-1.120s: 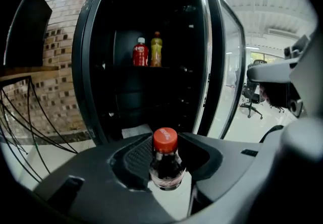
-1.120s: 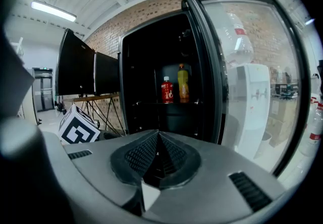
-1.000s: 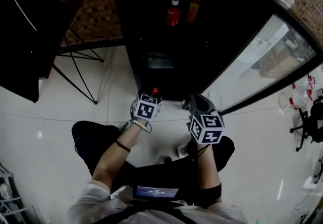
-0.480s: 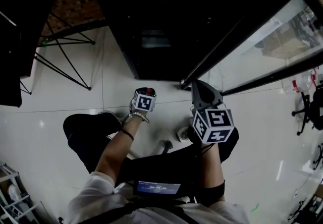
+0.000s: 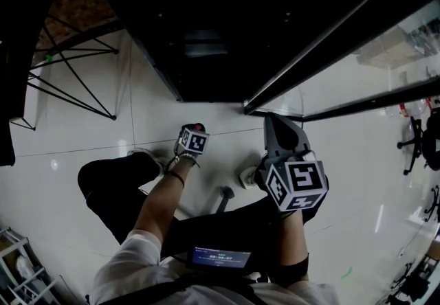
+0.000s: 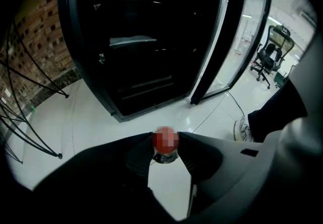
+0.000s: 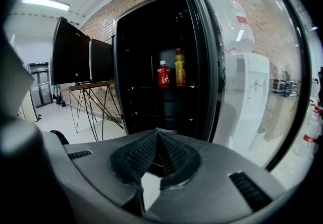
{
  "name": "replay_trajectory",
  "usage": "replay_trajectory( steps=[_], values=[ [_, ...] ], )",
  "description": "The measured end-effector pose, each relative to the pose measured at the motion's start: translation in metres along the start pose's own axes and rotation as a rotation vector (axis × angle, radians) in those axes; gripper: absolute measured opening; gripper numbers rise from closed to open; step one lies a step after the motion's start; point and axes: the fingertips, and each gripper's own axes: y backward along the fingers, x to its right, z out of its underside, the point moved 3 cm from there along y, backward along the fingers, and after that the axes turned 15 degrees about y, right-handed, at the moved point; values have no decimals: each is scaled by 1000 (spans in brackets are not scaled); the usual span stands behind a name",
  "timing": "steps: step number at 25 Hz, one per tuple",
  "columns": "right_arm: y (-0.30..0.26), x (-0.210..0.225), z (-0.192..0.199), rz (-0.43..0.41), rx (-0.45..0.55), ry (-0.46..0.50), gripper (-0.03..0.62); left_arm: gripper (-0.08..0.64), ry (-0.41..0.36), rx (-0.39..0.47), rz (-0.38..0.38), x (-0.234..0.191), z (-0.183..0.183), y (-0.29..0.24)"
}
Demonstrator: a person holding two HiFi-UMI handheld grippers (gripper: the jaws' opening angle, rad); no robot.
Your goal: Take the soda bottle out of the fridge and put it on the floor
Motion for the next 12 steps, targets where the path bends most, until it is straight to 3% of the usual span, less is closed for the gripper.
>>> replay_trajectory(
  steps=[12],
  values=[
    [0, 1, -1, 11, -6, 17, 17, 149, -35, -120, -42, -11, 36, -47]
  ],
)
